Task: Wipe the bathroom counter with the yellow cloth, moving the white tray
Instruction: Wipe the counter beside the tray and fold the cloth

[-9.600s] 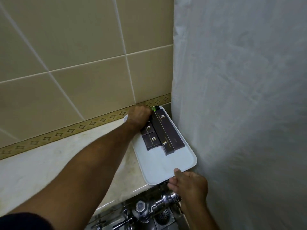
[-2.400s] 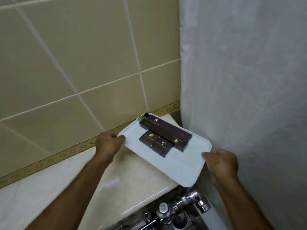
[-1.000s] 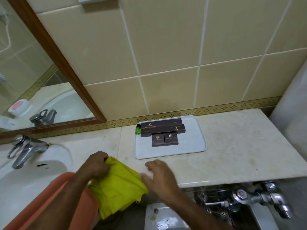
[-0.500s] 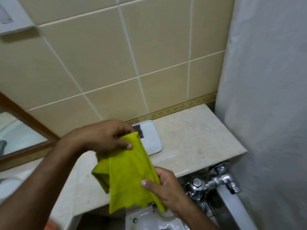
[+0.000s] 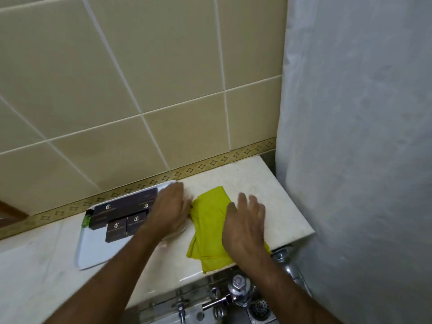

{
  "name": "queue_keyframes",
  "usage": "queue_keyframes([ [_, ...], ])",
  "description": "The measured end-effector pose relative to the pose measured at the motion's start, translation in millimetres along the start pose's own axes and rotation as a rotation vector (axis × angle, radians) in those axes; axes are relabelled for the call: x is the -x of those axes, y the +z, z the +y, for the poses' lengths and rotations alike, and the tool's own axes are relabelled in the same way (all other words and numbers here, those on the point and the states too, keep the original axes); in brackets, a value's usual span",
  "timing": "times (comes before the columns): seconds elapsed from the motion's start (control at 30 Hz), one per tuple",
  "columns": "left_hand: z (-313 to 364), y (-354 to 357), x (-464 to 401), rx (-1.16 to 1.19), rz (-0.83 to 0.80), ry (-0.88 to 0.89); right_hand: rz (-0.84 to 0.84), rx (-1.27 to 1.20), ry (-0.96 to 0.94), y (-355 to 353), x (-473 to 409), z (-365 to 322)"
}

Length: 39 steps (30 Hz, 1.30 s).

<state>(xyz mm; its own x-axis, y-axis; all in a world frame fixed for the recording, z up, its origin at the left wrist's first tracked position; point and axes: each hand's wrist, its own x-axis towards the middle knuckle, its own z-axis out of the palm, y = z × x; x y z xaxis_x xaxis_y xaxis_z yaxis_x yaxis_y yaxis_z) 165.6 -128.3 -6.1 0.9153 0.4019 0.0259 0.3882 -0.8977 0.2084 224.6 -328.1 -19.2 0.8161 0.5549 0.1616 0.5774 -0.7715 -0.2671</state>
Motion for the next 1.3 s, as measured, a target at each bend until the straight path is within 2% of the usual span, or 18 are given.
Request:
queue_keyframes([
  [0.07, -21, 13, 25, -0.071, -0.068, -0.018, 0.012, -0.01, -0.118, 12, -11, -9],
  [0.13, -30, 26, 40, -0.111, -0.133, 0.001, -0.093, -0.039, -0.15, 28, -19, -27],
  [0.2, -33, 34, 41, -0.138, -0.117, 0.019, -0.174, -0.016, -0.148, 48, -25, -45],
  [0.37, -40, 41, 38, -0.161, -0.031, 0.075, -0.15, 0.04, -0.166, 72, -58, -60],
  [0.5, -41, 44, 37, -0.172, 0.002, 0.084, -0.153, 0.064, -0.288, 72, -105, -42],
  [0.6, -41, 45, 38, -0.164, -0.007, 0.071, -0.18, 0.099, -0.387, 67, -126, -3],
  [0.77, -40, 43, 38, -0.152, -0.039, 0.051, -0.132, 0.152, -0.199, 42, -134, 84],
  [0.9, -36, 41, 39, -0.142, -0.045, 0.062, -0.083, 0.174, -0.035, 27, -95, 114],
  [1.07, -35, 39, 38, -0.158, -0.028, 0.087, -0.061, 0.208, 0.127, 20, -31, 97],
  [1.3, -39, 14, 72, -0.055, 0.082, -0.006, -0.062, 0.15, 0.14, 34, 41, 6],
])
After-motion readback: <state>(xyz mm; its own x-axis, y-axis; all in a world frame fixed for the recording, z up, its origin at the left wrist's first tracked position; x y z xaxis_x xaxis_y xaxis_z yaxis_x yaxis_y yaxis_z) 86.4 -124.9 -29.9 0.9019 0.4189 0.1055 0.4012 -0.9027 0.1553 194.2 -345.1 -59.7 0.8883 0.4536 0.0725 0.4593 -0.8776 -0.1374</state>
